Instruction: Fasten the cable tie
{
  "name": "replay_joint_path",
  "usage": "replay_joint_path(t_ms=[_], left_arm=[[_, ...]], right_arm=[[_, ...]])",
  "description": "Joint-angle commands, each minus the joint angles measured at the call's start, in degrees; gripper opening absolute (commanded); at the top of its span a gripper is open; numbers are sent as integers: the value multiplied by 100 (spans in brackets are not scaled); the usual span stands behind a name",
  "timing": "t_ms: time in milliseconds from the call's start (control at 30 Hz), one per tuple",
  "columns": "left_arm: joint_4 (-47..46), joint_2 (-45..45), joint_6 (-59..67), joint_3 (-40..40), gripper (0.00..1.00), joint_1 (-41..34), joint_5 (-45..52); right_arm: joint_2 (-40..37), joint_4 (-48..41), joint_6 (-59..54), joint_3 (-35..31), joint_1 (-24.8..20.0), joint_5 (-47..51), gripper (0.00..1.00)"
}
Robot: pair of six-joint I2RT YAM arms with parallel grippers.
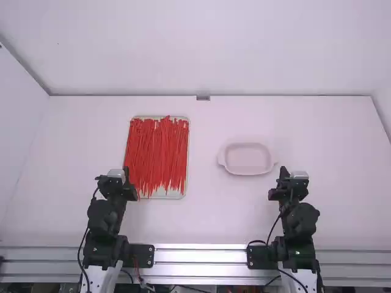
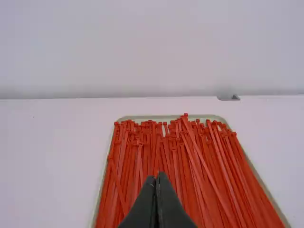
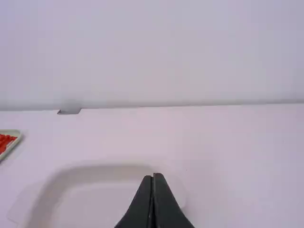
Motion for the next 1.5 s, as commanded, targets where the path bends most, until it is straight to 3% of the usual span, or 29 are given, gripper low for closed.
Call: replay_joint_path(t_ms=[0, 300, 567, 1467], left_arm=[[0, 0, 4, 0, 0, 0, 0], [-85, 175, 23, 211, 3, -4, 72], [-419, 765, 12, 832, 11, -14, 226], [-1995, 4667, -35, 3789, 60, -144, 1093]], right_arm=[[0, 2, -24, 0, 0, -13, 0], [164, 14, -22, 156, 4, -76, 4], [781, -159, -8, 706, 56, -218, 11], [4746, -1870, 452, 4053, 1134, 166, 60]])
